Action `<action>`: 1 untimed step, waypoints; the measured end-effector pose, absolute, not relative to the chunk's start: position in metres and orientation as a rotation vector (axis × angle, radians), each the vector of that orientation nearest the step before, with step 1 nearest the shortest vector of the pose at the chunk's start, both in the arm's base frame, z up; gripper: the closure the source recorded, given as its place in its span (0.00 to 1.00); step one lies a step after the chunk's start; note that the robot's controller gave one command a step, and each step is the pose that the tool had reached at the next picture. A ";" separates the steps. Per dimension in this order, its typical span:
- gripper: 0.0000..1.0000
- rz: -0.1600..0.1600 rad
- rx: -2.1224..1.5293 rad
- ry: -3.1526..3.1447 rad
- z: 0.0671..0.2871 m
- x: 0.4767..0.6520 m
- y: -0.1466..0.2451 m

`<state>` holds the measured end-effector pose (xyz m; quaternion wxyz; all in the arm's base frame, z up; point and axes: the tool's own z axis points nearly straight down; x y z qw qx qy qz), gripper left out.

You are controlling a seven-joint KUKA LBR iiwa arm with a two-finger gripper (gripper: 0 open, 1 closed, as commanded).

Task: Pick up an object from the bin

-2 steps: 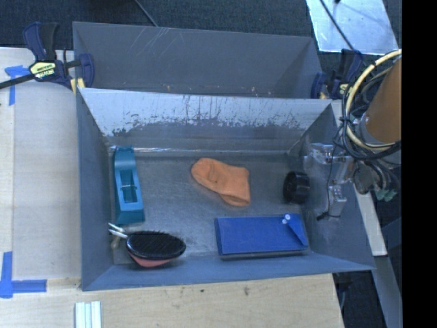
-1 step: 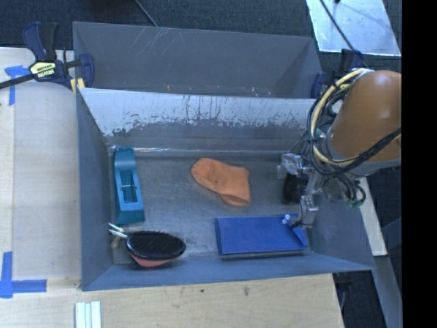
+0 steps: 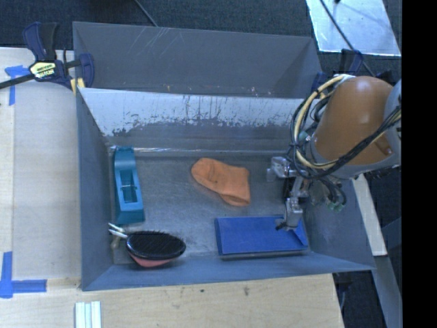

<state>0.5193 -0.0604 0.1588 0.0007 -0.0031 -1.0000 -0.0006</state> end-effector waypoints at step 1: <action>0.00 0.001 -0.083 -3.146 0.144 0.547 -0.053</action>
Offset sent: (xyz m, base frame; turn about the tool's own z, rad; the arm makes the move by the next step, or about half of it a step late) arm 0.0480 0.0955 -0.0641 0.0601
